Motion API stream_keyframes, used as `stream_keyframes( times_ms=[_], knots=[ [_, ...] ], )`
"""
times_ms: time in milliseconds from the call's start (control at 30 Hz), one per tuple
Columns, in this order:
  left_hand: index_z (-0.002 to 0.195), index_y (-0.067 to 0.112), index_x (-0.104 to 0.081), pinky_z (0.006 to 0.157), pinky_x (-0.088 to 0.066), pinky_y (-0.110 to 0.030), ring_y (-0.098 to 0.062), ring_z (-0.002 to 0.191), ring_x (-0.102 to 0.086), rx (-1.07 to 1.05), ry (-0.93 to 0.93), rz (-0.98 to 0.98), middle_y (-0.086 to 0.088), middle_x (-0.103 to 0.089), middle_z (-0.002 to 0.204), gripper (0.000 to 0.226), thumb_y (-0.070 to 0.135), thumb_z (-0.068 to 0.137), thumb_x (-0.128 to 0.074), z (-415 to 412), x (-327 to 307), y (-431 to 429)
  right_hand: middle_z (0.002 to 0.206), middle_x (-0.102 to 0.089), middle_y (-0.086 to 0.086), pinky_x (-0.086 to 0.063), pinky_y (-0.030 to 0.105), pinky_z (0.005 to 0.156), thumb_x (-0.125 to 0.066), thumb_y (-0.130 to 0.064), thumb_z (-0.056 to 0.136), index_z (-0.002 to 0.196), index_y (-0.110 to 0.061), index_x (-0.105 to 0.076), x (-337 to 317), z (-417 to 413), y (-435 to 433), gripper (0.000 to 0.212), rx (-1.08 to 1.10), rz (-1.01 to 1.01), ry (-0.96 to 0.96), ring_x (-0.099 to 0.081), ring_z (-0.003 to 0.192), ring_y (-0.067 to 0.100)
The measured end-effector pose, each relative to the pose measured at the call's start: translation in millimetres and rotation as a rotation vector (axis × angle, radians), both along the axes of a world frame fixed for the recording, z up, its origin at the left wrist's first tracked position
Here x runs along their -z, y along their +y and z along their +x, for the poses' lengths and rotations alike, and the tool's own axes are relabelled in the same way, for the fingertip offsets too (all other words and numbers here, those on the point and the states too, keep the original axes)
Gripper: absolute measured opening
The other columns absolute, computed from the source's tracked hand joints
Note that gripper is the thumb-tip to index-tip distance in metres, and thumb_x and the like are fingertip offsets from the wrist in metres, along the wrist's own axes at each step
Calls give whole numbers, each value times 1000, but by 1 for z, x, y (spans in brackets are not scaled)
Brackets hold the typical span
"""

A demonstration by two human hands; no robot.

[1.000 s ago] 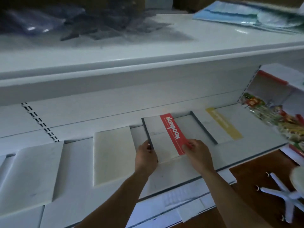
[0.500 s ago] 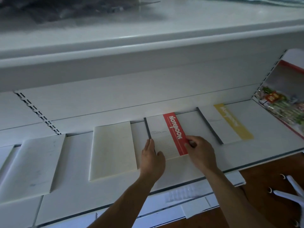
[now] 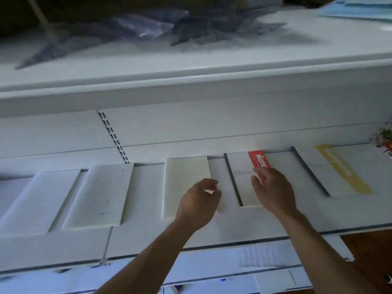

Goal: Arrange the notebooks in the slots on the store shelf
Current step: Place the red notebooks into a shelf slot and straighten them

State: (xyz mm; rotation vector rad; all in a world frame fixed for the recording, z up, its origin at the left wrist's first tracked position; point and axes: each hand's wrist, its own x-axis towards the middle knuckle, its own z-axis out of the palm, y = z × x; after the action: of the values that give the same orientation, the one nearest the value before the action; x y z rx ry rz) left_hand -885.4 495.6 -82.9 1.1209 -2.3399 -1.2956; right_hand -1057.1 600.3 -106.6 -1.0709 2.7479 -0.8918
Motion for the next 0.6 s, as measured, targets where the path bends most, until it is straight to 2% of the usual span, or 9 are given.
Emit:
stream_keyframes(
  times_ms=[67, 133, 233, 333, 467, 600],
  knots=[
    [119, 35, -59, 85, -47, -22, -5, 96, -61, 3, -119, -178, 20, -64, 108, 27, 41, 94, -51, 41, -7, -16, 127, -61, 4, -46, 32, 93, -54, -31, 95, 125, -17, -60, -7, 31, -28, 34, -103, 6, -32, -58, 113, 21],
    [117, 35, -59, 87, -46, -24, -7, 100, -60, 3, -222, -337, 18, -63, 110, 27, 45, 93, -49, 89, -13, -32, 130, -59, 1, -46, 34, 96, -53, -32, 94, 127, -19, -59, -14, 69, -59, 36, -195, 50, -28, -55, 117, 21],
    [115, 32, -60, 88, -43, -24, -10, 105, -58, -33, -340, -472, 14, -63, 113, 27, 44, 94, -48, 173, -17, -58, 131, -57, -3, -45, 33, 97, -51, -34, 94, 127, -23, -58, -21, 139, -103, 36, -319, 91, -22, -54, 119, 18],
    [114, 31, -61, 87, -42, -24, -12, 106, -58, -142, -392, -503, 12, -64, 113, 27, 43, 93, -48, 272, -18, -83, 133, -57, -4, -43, 31, 97, -50, -34, 94, 128, -24, -57, -28, 224, -146, 36, -445, 96, -5, -53, 119, 18],
    [111, 30, -62, 88, -46, -28, -16, 105, -60, -327, -436, -434, 9, -65, 112, 26, 43, 92, -51, 425, -19, -111, 137, -53, -4, -43, 31, 98, -49, -36, 96, 131, -24, -54, -38, 353, -204, 38, -618, 112, -8, -52, 121, 17],
    [104, 30, -64, 82, -49, -28, -18, 100, -64, -526, -490, -404, 9, -68, 108, 23, 44, 90, -52, 561, -17, -129, 137, -52, -4, -42, 30, 97, -49, -37, 96, 132, -24, -54, -45, 475, -255, 39, -758, 108, -11, -52, 120, 17]
  ],
)
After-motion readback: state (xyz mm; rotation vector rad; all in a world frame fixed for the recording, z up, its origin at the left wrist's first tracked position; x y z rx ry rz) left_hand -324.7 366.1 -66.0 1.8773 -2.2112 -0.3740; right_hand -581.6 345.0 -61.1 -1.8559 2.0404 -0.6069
